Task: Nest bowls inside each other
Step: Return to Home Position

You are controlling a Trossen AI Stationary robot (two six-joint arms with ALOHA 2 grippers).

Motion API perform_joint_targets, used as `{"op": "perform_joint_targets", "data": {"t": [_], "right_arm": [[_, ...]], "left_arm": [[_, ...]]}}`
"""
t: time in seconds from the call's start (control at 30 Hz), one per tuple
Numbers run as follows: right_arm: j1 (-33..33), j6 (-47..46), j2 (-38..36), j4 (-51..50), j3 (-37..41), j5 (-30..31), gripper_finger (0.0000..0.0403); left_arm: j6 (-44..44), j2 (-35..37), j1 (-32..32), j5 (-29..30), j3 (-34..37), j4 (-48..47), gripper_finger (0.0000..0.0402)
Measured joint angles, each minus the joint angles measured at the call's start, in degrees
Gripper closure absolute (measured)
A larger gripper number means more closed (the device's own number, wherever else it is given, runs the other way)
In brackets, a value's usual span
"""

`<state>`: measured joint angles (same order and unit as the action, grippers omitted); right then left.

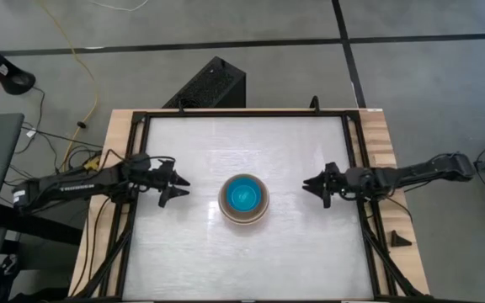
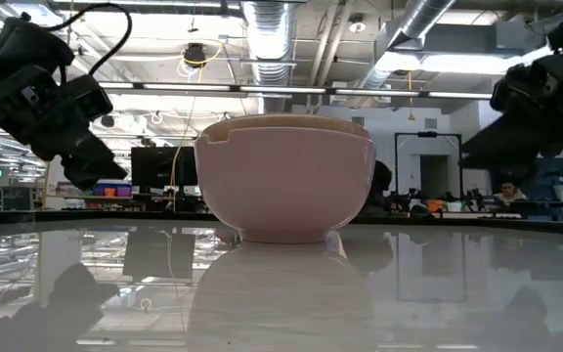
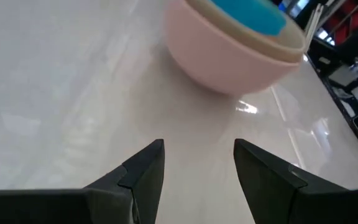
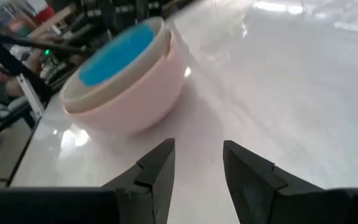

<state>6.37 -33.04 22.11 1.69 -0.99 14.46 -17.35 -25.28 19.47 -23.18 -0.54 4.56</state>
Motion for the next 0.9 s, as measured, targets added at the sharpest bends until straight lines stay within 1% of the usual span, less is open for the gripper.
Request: {"op": "perform_joint_targets", "data": {"t": [0.07, 0.13, 0.3, 0.6, 0.8, 0.9], "right_arm": [[0.0, -1.8, 1.3, 0.0, 0.0, -1.5, 0.0235], [0.0, -3.1, 2.1, 0.0, 0.0, -1.7, 0.0235], [0.0, -3.0, 3.3, 0.0, 0.0, -1.7, 0.0235], [0.0, -2.7, 3.4, 0.1, 0.0, -1.5, 0.0235], [0.0, -1.1, 3.4, 0.1, 0.0, -1.4, 0.0235], [0.0, -1.1, 3.4, 0.1, 0.0, -1.4, 0.0235]], "left_arm": [[-0.9, -1.2, -0.2, -0.2, 0.0, 0.0, 0.0219], [-1.4, -1.8, -0.3, -0.2, 0.0, -0.1, 0.0219], [-3.1, -1.8, -0.3, 5.0, 0.0, 0.0, 0.0219], [-2.0, -1.7, -0.3, 10.5, 0.0, -0.1, 0.0219], [-2.3, -1.7, -0.3, 13.4, 0.0, -1.4, 0.0219], [-2.3, -1.7, -0.3, 13.6, 0.0, -1.4, 0.0219]]}}
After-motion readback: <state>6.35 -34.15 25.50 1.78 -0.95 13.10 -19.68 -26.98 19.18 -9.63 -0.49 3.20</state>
